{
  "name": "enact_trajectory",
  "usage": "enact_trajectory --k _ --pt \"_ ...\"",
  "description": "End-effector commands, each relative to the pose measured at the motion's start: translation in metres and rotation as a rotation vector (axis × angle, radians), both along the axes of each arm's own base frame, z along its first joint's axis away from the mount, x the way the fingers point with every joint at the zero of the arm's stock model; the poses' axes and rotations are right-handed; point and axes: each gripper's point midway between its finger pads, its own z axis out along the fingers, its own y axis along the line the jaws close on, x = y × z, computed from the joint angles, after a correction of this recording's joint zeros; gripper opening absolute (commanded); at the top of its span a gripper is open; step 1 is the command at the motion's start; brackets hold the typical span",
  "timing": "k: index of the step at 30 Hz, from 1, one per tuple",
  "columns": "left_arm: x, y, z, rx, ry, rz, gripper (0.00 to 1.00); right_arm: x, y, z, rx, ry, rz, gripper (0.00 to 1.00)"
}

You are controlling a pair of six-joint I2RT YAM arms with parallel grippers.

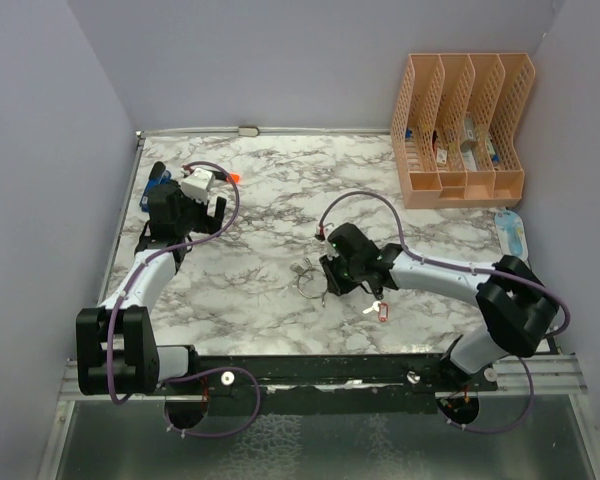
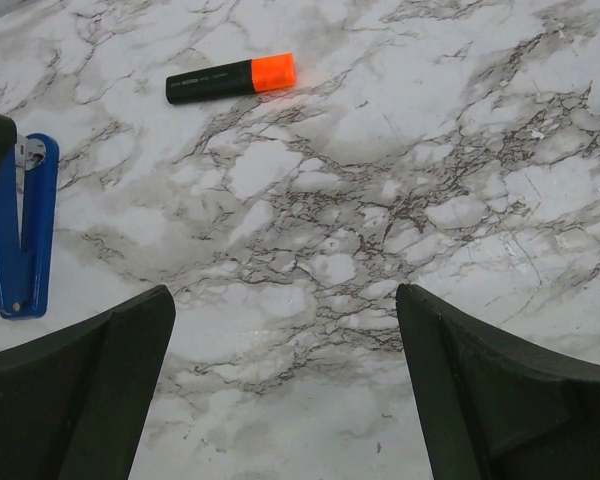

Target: Put the keys on the keyring

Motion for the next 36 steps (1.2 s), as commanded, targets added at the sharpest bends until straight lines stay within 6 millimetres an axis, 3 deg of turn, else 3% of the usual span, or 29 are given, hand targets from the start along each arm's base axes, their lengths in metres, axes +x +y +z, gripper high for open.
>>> enact_trajectory --k 1,8,20,22,25,29,36 --pt "0.0 -0.003 -0.001 -0.025 0.006 -0.017 0.95 -0.029 0.012 0.009 0.027 0.07 -0.017 0.22" --pt "-0.001 -0.002 0.0 -0.025 0.002 -0.015 0.95 -0.045 0.027 0.004 -0.004 0.096 -0.033 0.25" --pt "-0.001 0.0 0.001 -0.025 -0.002 -0.013 0.95 -0.034 0.018 -0.018 -0.108 0.076 -0.073 0.25" --pt "-0.001 0.0 0.001 -0.028 -0.001 -0.012 0.95 -0.033 0.018 -0.02 -0.118 0.075 -0.074 0.21" --pt "-0.001 0.0 0.001 -0.03 -0.002 -0.011 0.95 -0.029 0.02 -0.02 -0.126 0.064 -0.08 0.06" --pt "-0.001 0.001 0.002 -0.032 -0.002 -0.009 0.95 -0.017 0.025 -0.006 -0.118 0.017 -0.094 0.01" --pt "-0.001 0.001 0.003 -0.036 -0.005 -0.011 0.95 0.022 0.047 0.047 -0.075 -0.147 -0.102 0.02"
